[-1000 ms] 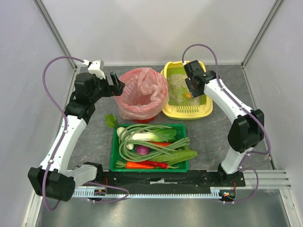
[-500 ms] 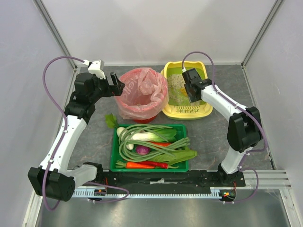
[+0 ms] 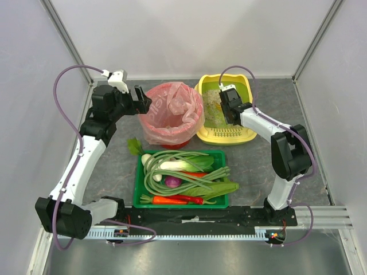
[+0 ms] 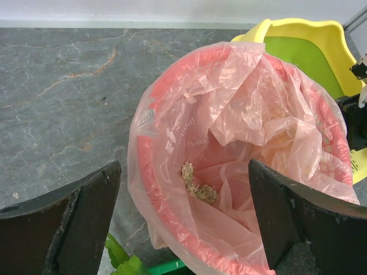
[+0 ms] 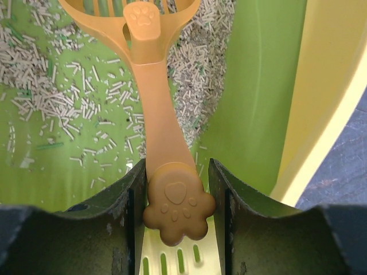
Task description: Clean the litter box
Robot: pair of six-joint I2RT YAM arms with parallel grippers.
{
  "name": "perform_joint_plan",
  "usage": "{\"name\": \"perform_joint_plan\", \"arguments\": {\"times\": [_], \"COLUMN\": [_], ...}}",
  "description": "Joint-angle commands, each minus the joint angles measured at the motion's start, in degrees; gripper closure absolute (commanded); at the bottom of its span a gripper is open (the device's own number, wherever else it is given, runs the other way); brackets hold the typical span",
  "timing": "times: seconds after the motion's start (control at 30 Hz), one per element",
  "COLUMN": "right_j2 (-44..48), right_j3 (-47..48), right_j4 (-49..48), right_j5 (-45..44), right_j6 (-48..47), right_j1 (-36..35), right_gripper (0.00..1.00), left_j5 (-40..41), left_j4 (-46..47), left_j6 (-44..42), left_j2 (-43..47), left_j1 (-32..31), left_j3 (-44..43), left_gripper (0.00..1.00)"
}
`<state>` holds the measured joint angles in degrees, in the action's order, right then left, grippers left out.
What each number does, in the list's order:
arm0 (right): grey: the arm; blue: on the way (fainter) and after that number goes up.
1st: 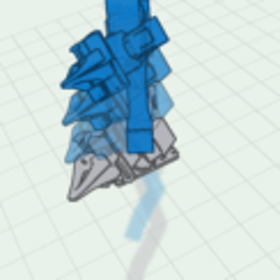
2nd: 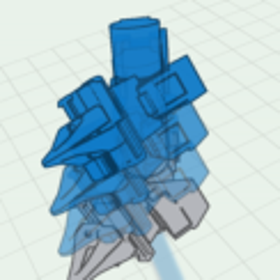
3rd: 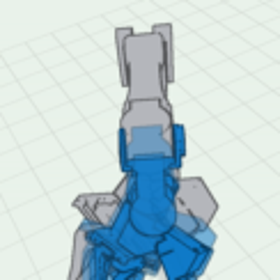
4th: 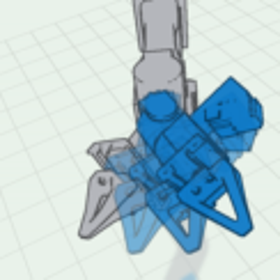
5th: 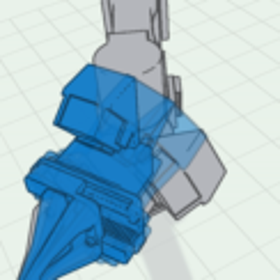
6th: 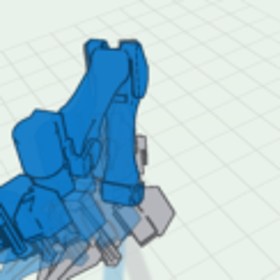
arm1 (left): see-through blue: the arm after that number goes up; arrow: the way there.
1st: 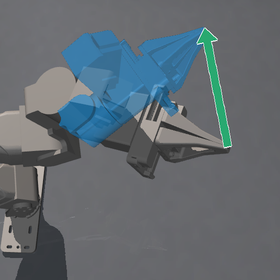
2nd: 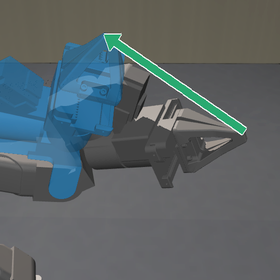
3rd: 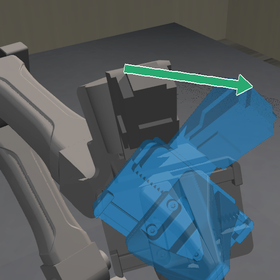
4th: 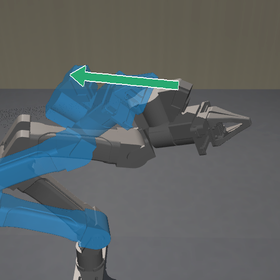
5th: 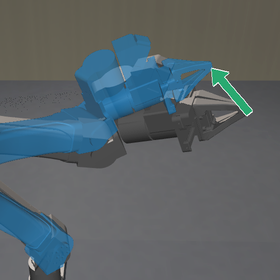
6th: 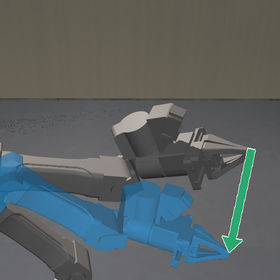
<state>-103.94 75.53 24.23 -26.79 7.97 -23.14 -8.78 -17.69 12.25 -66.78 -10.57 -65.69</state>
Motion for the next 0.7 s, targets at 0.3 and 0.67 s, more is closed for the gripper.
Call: {"name": "perform_joint_plan", "arguments": {"times": [0.3,0.67], "right_j2": [6.5,19.0], "right_j3": [-8.7,-18.0], "right_j4": [-15.7,-21.0], "right_j5": [4.1,5.3], "right_j6": [1.0,0.3], "right_j1": [-0.1,-0.1], "right_gripper": [1.00,1.00], "left_j5": [1.8,-0.2], "left_j4": [0.9,2.6], "left_j6": [-0.5,0.8], "left_j2": [-1.3,-2.8], "left_j1": [0.4,0.4], "left_j3": [-3.4,-3.7], "left_gripper": [0.02,0.02]}}
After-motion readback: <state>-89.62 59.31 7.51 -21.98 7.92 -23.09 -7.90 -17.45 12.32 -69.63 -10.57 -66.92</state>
